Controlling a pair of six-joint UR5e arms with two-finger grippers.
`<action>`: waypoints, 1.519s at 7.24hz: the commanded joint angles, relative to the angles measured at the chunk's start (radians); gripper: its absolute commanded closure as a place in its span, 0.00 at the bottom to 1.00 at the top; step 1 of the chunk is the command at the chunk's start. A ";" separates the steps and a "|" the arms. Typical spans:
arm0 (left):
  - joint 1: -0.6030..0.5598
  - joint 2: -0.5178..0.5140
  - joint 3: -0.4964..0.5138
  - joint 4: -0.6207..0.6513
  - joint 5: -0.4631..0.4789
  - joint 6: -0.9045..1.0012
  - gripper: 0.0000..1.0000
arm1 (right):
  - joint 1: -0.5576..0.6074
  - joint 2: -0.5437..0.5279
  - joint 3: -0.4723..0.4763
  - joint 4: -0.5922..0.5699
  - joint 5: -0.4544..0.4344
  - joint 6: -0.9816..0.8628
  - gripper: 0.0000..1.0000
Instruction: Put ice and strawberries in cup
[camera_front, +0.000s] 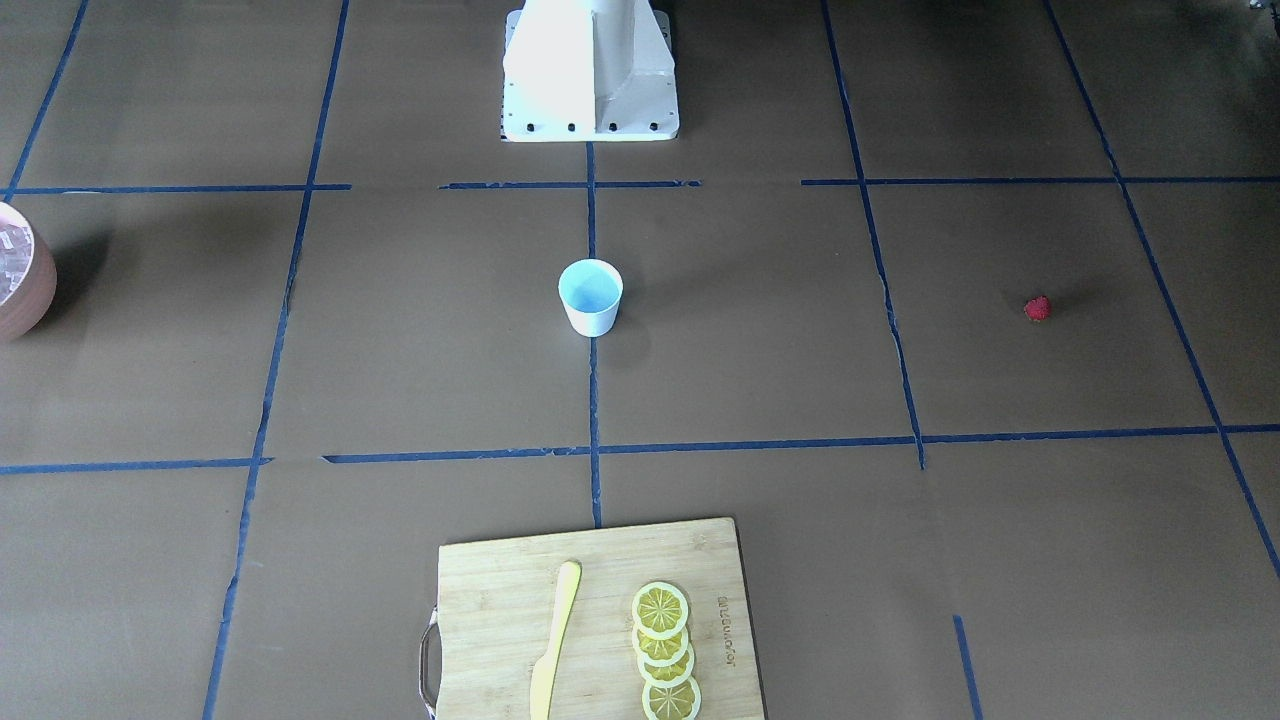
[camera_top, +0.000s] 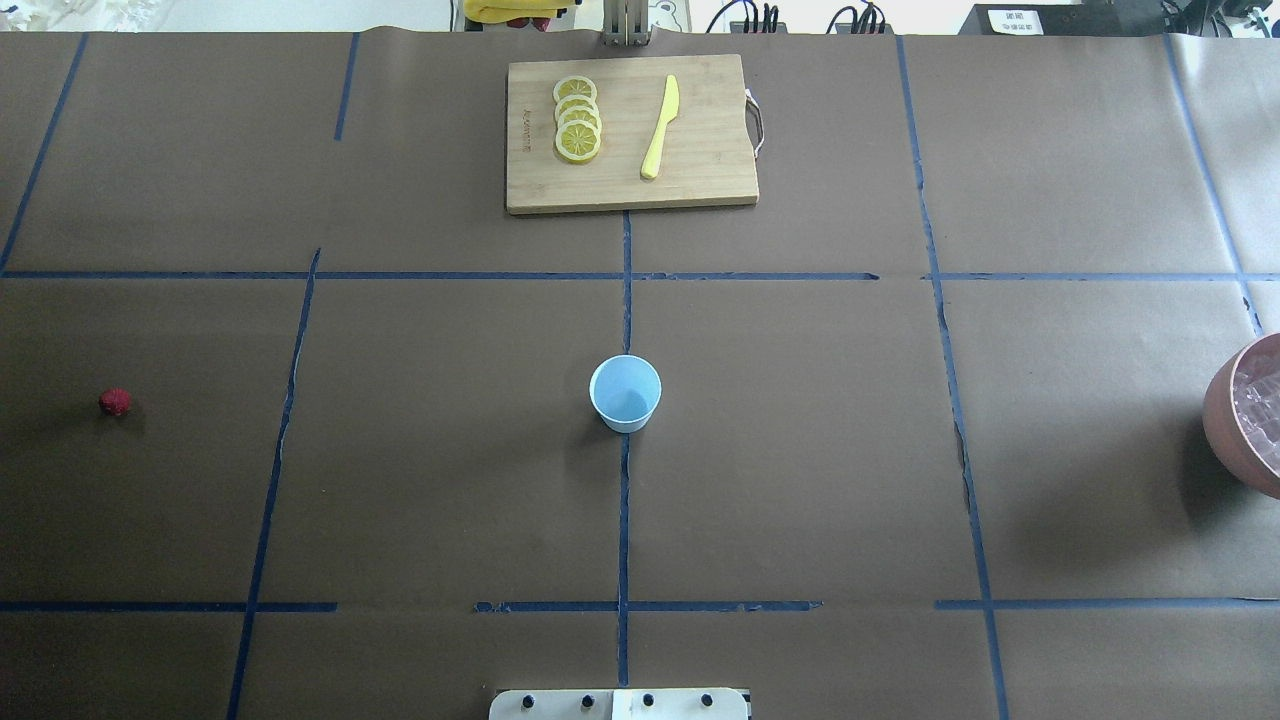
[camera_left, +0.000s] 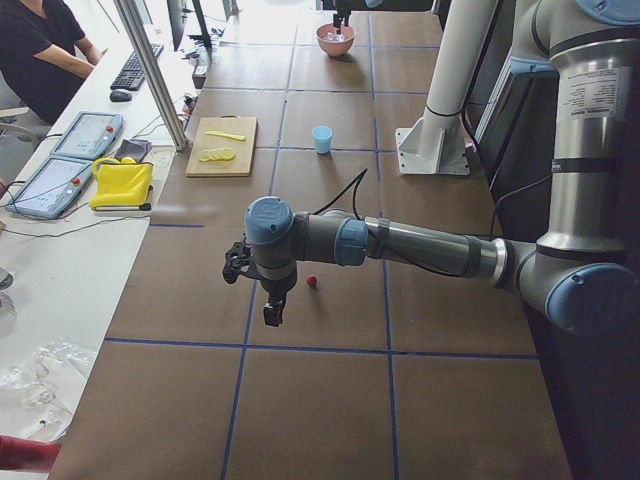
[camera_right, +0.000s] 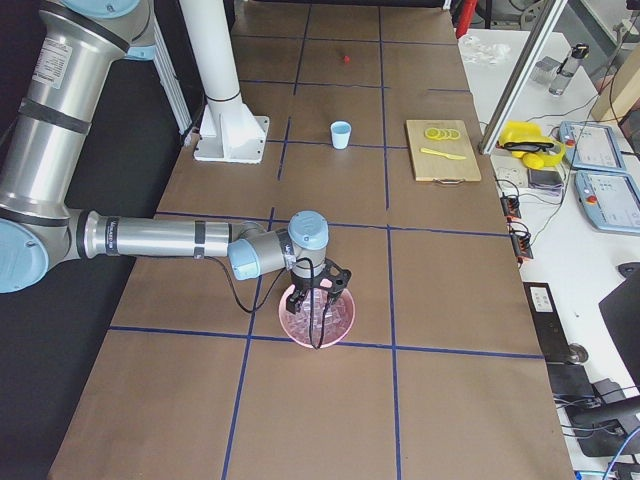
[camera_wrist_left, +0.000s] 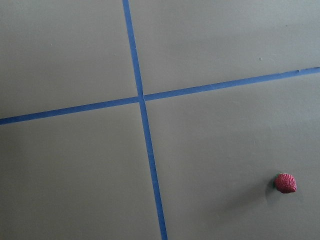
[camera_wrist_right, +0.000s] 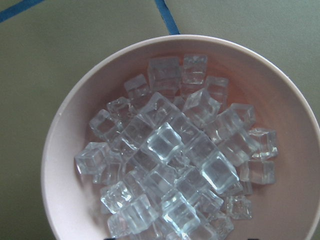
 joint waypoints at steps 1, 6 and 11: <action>0.000 0.007 -0.014 0.000 0.001 -0.001 0.00 | -0.024 0.000 -0.006 0.012 -0.018 0.059 0.10; 0.000 0.004 -0.019 0.000 0.001 -0.001 0.00 | -0.055 0.023 -0.047 0.021 -0.070 0.103 0.15; 0.000 0.004 -0.019 0.000 0.001 -0.001 0.00 | -0.078 0.026 -0.058 0.070 -0.072 0.178 0.31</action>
